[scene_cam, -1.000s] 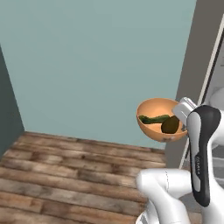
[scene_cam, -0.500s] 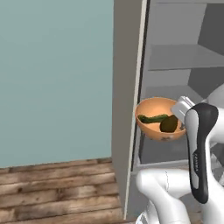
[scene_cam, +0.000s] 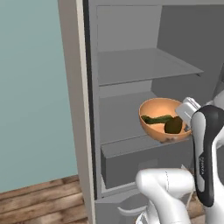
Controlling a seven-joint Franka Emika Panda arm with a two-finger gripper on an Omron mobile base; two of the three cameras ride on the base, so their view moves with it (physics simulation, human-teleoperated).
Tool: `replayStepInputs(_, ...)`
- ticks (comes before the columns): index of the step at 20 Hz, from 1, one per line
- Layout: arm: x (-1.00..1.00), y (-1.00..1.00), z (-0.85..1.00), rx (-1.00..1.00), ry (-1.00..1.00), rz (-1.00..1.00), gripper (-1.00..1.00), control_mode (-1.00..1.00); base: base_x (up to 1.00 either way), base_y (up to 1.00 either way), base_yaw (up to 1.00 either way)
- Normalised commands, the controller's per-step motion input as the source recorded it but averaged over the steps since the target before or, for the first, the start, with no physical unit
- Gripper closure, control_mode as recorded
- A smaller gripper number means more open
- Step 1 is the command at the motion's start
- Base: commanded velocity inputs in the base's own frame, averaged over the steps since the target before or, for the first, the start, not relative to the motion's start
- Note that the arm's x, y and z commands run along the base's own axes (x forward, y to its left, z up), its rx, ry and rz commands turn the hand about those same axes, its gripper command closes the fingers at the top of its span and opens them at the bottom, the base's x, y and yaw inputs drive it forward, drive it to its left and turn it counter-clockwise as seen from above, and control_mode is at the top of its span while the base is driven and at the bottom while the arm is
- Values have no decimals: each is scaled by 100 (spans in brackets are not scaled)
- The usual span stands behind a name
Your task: Place the bowl with the squash and avocado on the second highest shelf of the fridge. Place the bowl with the chicken drumstick and fish on the top shelf of the fridge.
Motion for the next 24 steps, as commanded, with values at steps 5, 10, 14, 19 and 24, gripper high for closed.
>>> replayStepInputs(5,80,4,-45,-10,0,-1,100,-100,19,1,0)
replayStepInputs(10,100,-2,-92,-6,0,-5,100,-100,0,0,0)
replayStepInputs(14,100,-14,-55,2,0,-8,100,-100,0,0,0)
replayStepInputs(19,100,0,-1,0,0,-6,100,-100,0,0,0)
replayStepInputs(24,100,-1,-29,0,0,0,100,-100,0,0,0)
